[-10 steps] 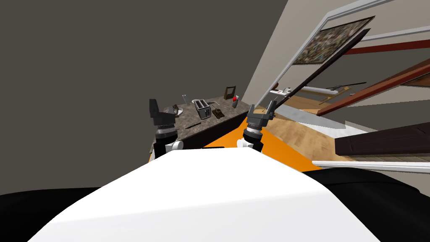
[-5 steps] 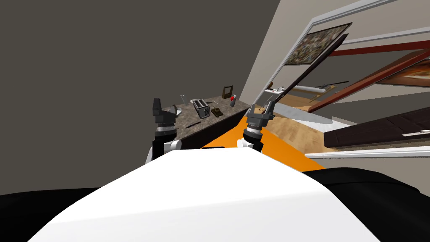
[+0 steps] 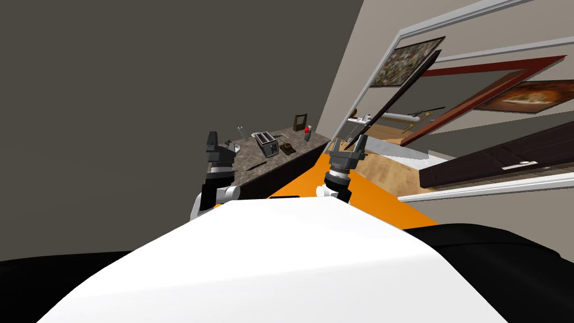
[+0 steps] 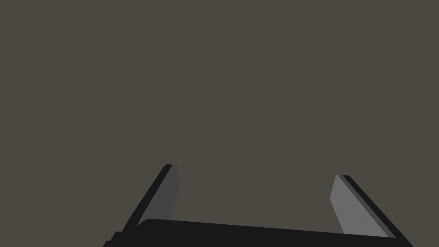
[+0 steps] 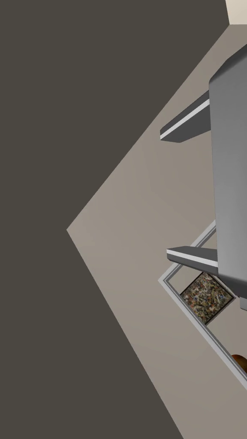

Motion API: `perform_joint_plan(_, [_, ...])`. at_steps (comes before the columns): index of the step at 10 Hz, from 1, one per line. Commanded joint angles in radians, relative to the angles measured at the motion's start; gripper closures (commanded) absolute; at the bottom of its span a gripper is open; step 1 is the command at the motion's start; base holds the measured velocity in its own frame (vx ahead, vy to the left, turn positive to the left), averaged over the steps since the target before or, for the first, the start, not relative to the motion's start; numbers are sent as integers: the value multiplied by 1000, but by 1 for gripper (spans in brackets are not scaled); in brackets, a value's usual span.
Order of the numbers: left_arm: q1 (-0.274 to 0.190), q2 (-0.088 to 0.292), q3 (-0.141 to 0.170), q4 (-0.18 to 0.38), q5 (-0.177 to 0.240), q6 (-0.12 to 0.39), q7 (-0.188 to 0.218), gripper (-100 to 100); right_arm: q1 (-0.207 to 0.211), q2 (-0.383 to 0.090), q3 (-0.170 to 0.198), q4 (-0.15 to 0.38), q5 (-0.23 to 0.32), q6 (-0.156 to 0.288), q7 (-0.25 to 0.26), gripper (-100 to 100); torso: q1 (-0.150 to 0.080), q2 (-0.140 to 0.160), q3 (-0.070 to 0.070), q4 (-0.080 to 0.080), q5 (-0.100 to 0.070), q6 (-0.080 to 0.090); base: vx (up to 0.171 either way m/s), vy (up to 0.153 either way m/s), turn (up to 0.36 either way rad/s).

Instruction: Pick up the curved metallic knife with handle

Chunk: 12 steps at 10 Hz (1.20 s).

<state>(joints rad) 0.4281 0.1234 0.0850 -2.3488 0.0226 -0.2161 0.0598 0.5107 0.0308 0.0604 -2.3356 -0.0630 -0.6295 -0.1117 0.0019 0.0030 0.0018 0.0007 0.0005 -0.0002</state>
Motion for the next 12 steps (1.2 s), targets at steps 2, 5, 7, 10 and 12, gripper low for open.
perform_joint_plan(2, [-15,14,19,0,2,77,17,-100,0,0,0,0,0,0,0,0,0,0,0,0,0,0,-54,26,-109])
perform_joint_plan(5, [-40,34,53,0,7,166,46,-100,0,0,0,0,0,0,0,0,0,0,0,0,0,0,-51,18,-138])
perform_joint_plan(7, [-40,34,53,0,7,208,46,-100,0,0,0,0,0,0,0,0,0,0,0,0,0,0,-32,8,-33])
perform_joint_plan(10, [-54,43,71,1,10,278,61,-100,0,0,0,0,0,0,0,0,0,-1,-1,0,0,0,-27,11,-80])
perform_joint_plan(12, [-67,52,90,3,13,339,76,-100,0,0,0,0,0,0,0,0,-1,-2,-1,0,0,0,-34,5,-128])
